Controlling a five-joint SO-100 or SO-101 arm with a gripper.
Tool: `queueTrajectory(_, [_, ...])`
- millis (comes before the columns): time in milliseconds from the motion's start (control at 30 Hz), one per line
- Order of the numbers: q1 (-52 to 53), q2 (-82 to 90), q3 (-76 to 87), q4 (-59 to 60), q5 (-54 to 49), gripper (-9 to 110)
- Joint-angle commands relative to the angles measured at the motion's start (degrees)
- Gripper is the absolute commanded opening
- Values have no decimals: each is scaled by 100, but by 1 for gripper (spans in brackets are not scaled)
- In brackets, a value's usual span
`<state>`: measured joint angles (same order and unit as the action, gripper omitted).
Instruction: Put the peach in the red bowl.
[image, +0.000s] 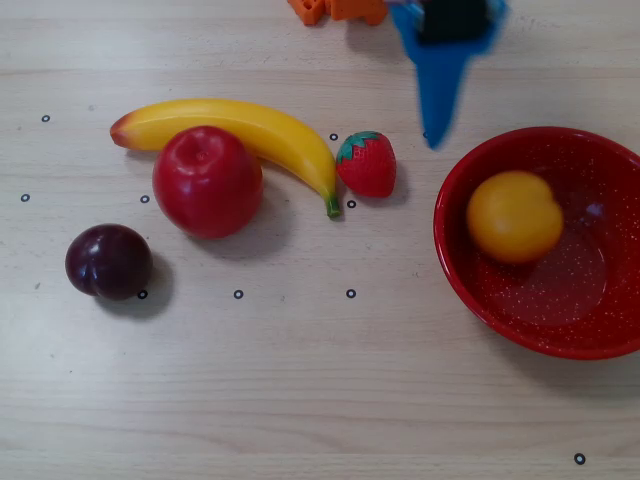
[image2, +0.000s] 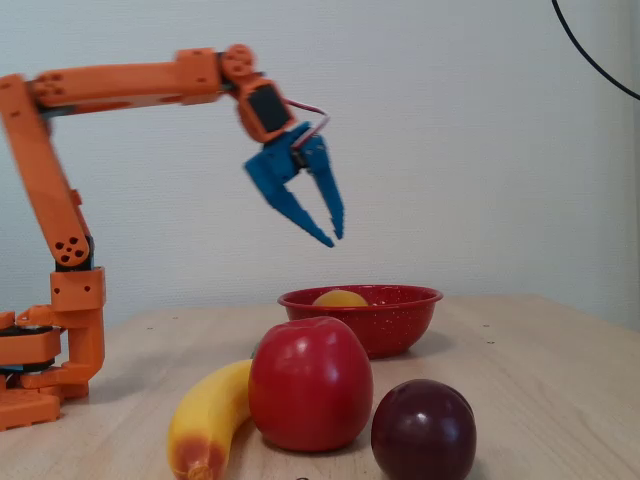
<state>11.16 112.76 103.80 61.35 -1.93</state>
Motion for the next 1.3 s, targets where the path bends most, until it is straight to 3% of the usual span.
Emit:
queueTrajectory(0, [-316, 1433, 1081, -598, 158, 0])
queueTrajectory(400, [-1230, 5247, 5309, -1450, 422, 0])
queueTrajectory(733, [-1450, 7172, 7339, -1872, 492, 0])
queueTrajectory(1000, [-1494, 7233, 7488, -1143, -9, 0])
queueTrajectory(1267, [-1389, 7233, 7488, -1090, 325, 0])
